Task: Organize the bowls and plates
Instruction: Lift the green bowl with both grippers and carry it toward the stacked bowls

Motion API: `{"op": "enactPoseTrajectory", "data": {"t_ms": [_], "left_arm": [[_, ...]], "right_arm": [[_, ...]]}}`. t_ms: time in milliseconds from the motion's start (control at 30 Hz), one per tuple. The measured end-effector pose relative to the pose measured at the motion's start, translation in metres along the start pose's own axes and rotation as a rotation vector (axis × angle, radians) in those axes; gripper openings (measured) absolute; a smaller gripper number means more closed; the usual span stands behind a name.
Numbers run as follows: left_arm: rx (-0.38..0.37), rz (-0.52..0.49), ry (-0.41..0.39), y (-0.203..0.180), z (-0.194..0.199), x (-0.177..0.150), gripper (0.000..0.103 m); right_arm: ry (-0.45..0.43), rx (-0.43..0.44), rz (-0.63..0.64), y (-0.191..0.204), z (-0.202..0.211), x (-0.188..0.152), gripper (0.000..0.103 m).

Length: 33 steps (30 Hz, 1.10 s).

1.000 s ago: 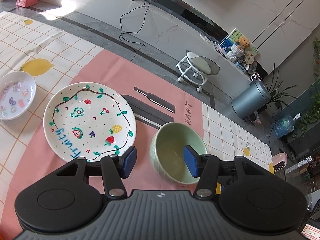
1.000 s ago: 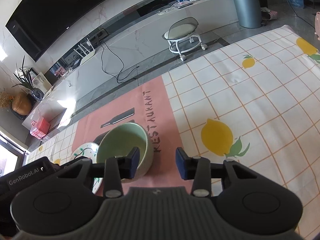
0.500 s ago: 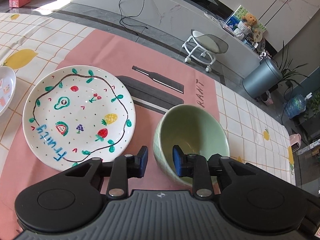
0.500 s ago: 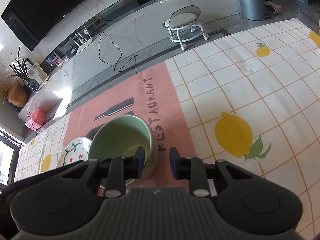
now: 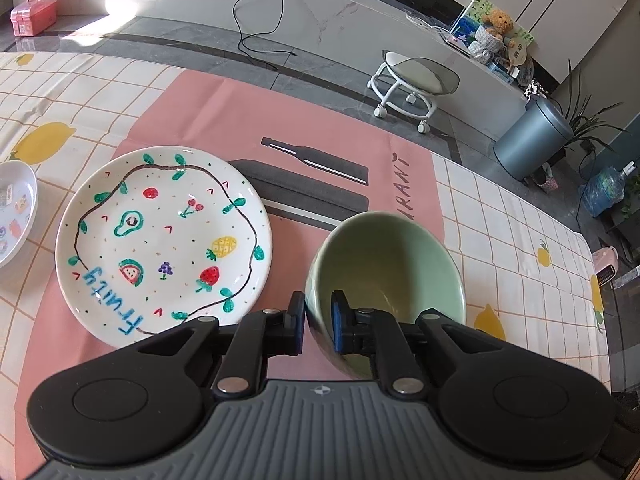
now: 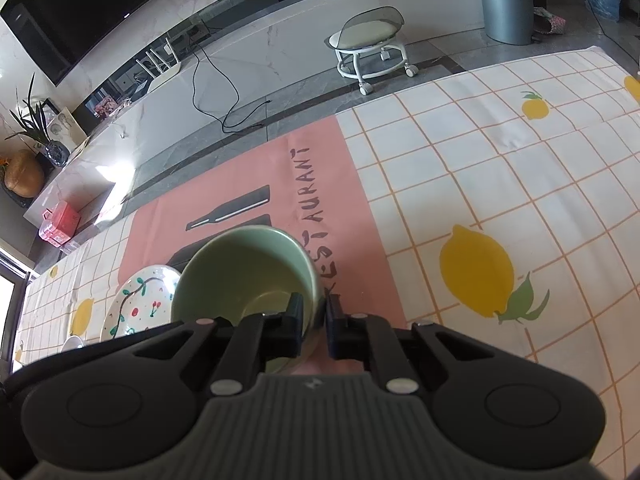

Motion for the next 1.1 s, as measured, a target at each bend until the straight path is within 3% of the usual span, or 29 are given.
{"op": "enactPoseTrajectory", "data": {"t_ms": [400,1100], "left_arm": [[-0.013,0.006,-0.079,0.003,0.065,-0.031,0.014],[0.001,0.02,-0.255,0.067,0.204,-0.11,0.014]], "right_arm": [[-0.063,0.044,0.007,0.016,0.056,-0.03,0.008],[-0.143,0.168,0.071,0.091,0.162,-0.15,0.008]]}}
Point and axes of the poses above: each gripper's, at about its wrist camera, not at the fingertips, and z roughly against the way its jaws point, y to its left, x to its top, the point moved 8 cm from there along -z, roughly the way its jaws point, and after that the axes turned 12 degrees about y, right-handed, at the moved point
